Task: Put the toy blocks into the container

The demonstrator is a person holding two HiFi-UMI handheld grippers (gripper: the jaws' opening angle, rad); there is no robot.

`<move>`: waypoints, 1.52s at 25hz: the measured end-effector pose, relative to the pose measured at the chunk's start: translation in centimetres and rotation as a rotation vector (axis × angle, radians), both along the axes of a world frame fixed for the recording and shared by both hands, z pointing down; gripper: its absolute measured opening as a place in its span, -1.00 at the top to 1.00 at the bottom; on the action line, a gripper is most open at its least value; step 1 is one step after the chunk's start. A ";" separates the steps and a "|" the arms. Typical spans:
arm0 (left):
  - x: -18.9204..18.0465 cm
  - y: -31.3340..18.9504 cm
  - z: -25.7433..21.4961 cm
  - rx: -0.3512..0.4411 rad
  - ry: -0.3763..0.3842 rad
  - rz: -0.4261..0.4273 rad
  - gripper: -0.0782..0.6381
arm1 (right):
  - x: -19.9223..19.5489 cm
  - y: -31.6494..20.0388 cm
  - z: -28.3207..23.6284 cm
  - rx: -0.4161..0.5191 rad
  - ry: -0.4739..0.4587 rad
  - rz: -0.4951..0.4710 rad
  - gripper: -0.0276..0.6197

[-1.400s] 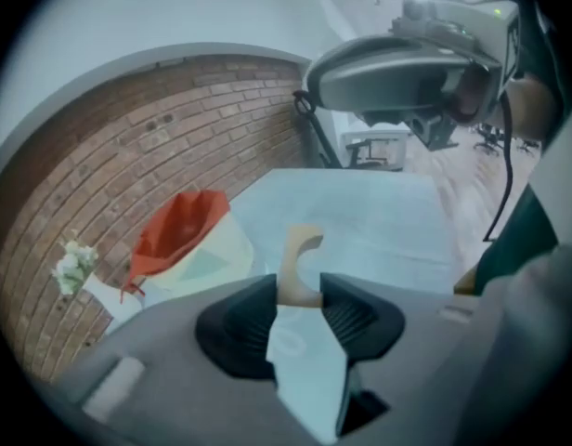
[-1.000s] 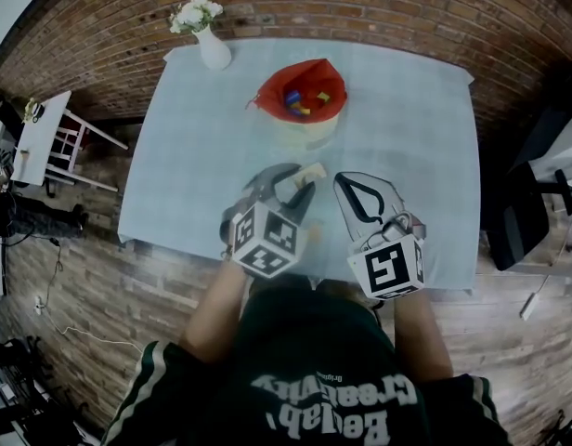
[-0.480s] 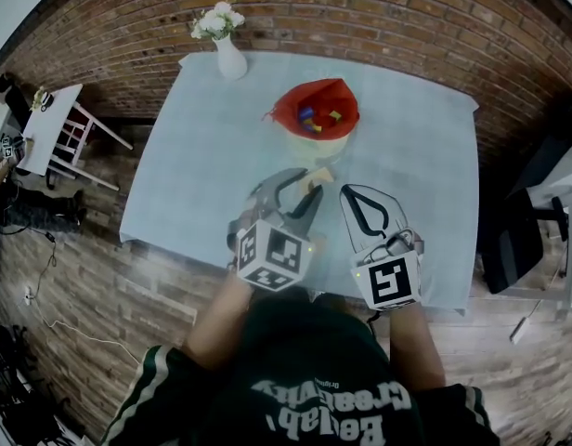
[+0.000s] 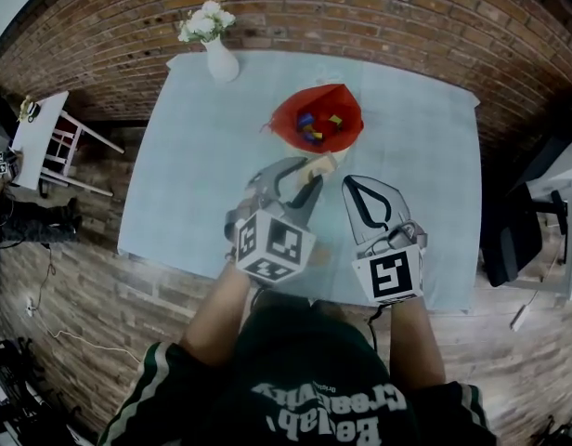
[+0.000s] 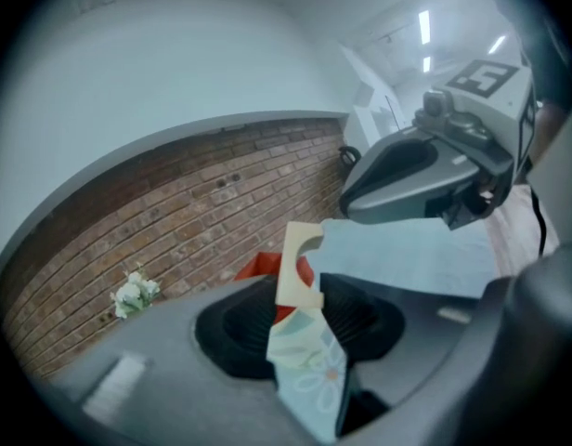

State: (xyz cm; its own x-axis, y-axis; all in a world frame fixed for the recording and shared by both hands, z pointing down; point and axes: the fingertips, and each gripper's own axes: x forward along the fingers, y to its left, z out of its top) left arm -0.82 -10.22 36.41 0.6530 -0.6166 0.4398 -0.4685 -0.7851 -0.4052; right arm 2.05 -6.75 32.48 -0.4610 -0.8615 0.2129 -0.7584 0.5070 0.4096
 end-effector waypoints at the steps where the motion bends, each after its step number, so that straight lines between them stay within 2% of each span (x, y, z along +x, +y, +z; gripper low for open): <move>1: 0.0 -0.7 0.2 -0.005 -0.003 0.008 0.37 | 0.0 -0.6 -0.2 -0.002 0.002 0.005 0.90; 7: 0.6 -5.1 1.2 -0.041 -0.023 0.053 0.37 | 0.3 -4.3 -0.6 -0.022 0.006 0.044 0.90; 15: 0.8 -9.3 3.7 -0.072 -0.029 0.087 0.37 | 0.3 -7.6 1.8 -0.074 0.009 0.090 0.90; 20: 1.4 -10.5 4.7 -0.083 -0.021 0.099 0.37 | 0.6 -8.6 2.9 -0.095 0.019 0.099 0.90; 23: 1.5 -11.2 5.2 -0.064 -0.047 0.090 0.35 | 0.6 -9.1 3.0 -0.099 0.020 0.102 0.90; 25: 1.5 -11.6 5.5 -0.048 -0.068 0.090 0.14 | 0.5 -9.2 3.2 -0.106 0.023 0.101 0.90; 35: 2.4 -11.0 5.9 -0.063 -0.067 0.113 0.14 | 1.4 -9.2 3.5 -0.110 0.017 0.105 0.90; 36: 2.3 -11.0 5.7 -0.053 -0.063 0.104 0.26 | 1.5 -9.2 3.5 -0.109 0.017 0.106 0.90; 37: 2.1 -11.0 5.4 -0.037 -0.055 0.092 0.56 | 1.5 -9.1 3.5 -0.108 0.016 0.107 0.90; 38: 2.0 -11.0 5.2 -0.022 -0.048 0.082 0.77 | 1.5 -9.0 3.4 -0.106 0.014 0.109 0.90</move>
